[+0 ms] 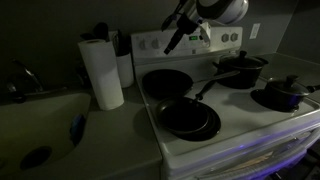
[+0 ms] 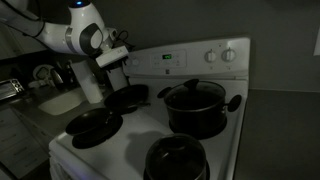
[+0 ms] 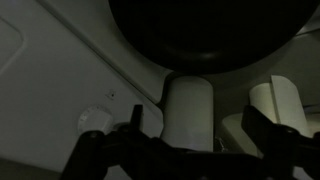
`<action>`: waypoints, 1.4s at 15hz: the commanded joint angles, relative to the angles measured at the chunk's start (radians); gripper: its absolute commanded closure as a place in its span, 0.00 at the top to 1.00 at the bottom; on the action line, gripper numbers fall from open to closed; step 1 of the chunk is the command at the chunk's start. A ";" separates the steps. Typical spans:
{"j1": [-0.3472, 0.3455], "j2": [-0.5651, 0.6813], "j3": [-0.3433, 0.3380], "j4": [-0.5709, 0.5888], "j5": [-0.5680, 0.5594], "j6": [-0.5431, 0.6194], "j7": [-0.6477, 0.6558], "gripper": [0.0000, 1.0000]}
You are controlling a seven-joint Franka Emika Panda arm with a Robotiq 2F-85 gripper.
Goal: Flip the switch on the top left corner of the stove
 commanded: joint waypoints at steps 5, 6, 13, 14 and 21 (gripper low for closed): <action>-0.027 0.157 0.074 0.297 0.083 -0.045 -0.076 0.74; -0.034 0.180 0.087 0.334 0.101 -0.050 -0.090 0.71; -0.064 0.351 0.133 0.567 0.138 -0.111 -0.137 0.27; -0.071 0.378 0.139 0.601 0.140 -0.121 -0.143 0.19; -0.083 0.541 0.175 0.808 0.131 -0.166 -0.163 0.00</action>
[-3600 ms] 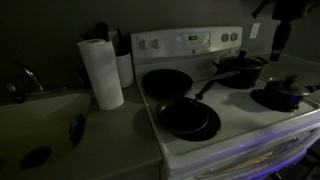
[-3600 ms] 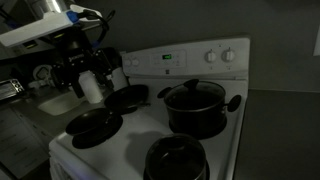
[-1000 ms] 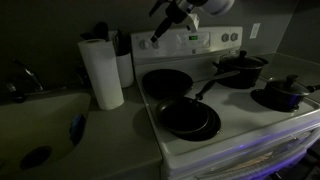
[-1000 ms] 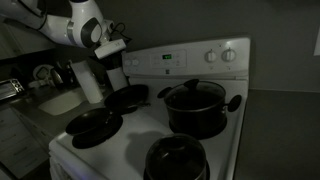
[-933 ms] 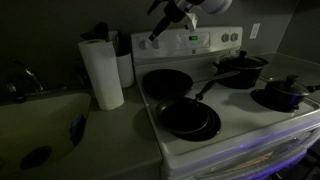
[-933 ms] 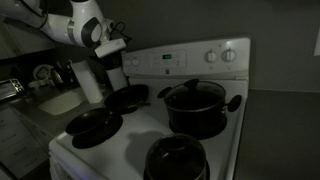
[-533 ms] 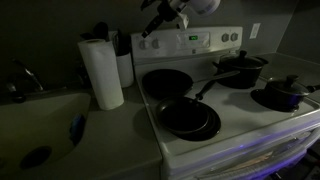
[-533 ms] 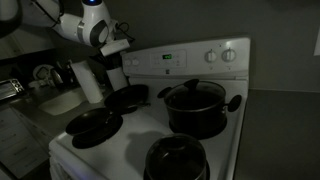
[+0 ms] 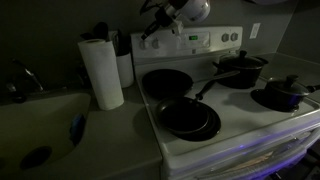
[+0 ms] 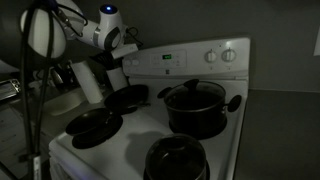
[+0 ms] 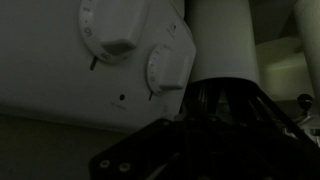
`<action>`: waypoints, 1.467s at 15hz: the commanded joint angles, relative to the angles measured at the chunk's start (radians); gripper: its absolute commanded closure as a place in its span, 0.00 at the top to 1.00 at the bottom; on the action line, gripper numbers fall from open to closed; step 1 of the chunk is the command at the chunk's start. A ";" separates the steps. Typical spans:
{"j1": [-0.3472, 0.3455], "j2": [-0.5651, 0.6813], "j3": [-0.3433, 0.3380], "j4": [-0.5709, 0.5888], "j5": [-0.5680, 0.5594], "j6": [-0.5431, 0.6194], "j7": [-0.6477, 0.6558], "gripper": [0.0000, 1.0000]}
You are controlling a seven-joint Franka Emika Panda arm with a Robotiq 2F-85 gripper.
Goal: Flip the switch on the top left corner of the stove
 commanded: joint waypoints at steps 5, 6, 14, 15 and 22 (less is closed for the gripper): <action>-0.007 0.168 0.064 0.241 0.008 -0.079 -0.053 0.00; -0.006 0.181 0.068 0.261 0.006 -0.080 -0.053 0.00; 0.008 0.242 0.053 0.349 -0.016 -0.090 -0.041 0.00; 0.009 0.248 0.052 0.357 -0.017 -0.088 -0.044 0.00; 0.031 0.254 0.040 0.379 -0.089 -0.069 -0.141 0.00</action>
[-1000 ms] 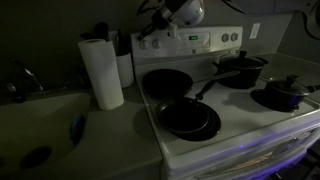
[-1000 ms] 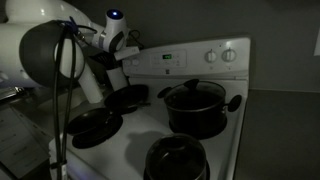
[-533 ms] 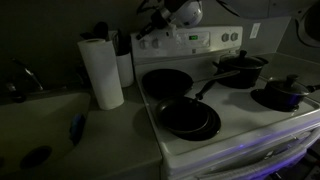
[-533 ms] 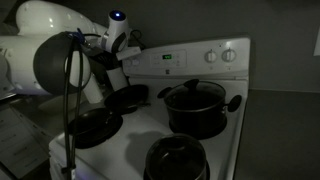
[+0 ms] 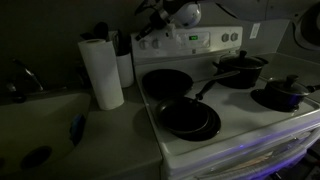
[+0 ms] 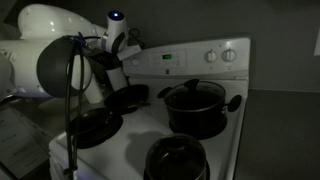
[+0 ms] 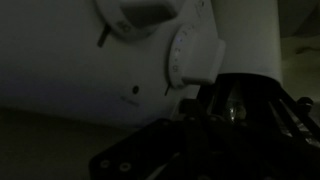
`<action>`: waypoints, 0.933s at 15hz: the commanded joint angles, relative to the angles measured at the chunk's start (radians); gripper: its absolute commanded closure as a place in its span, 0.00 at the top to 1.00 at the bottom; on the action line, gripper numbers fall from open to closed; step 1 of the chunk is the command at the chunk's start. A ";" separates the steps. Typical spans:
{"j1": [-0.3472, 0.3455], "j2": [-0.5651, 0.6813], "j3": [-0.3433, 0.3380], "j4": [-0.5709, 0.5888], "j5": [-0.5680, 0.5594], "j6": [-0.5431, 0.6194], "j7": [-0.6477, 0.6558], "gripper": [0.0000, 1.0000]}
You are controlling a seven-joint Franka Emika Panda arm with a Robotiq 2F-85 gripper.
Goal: Flip the switch on the top left corner of the stove
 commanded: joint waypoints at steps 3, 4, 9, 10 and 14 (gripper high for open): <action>0.020 0.028 -0.017 0.060 -0.076 0.011 -0.060 0.00; 0.022 0.028 -0.017 0.062 -0.090 0.012 -0.062 0.00; 0.026 0.024 -0.019 0.072 -0.146 0.007 -0.061 0.00; 0.027 0.022 -0.022 0.073 -0.156 0.006 -0.060 0.00; 0.031 0.019 -0.033 0.084 -0.190 0.002 -0.051 0.00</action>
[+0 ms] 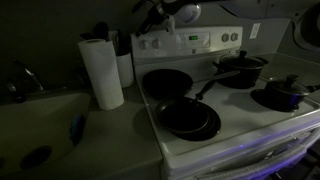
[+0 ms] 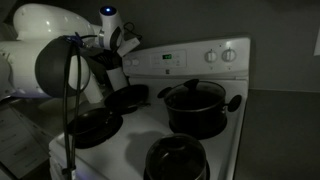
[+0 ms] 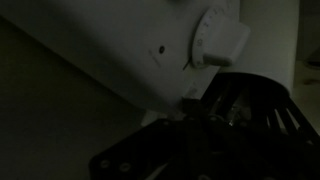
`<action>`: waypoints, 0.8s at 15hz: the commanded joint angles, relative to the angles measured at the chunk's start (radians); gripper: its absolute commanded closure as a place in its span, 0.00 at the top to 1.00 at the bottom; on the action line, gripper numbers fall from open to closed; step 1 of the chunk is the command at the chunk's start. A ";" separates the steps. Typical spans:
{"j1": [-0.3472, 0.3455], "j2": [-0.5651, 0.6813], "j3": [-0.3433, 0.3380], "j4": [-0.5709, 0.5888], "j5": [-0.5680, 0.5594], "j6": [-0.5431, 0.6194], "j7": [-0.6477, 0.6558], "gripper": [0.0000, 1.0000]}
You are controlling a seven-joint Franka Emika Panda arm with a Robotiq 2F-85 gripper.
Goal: Flip the switch on the top left corner of the stove
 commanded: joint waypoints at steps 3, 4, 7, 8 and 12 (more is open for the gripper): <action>0.011 0.017 -0.027 0.047 -0.045 -0.005 -0.005 0.00; 0.018 0.008 -0.045 0.041 -0.058 -0.013 0.026 0.00; 0.048 -0.042 -0.107 0.010 -0.110 -0.068 0.123 0.00; 0.059 -0.059 -0.126 0.000 -0.127 -0.089 0.152 0.00; 0.100 -0.121 -0.195 -0.019 -0.196 -0.213 0.280 0.00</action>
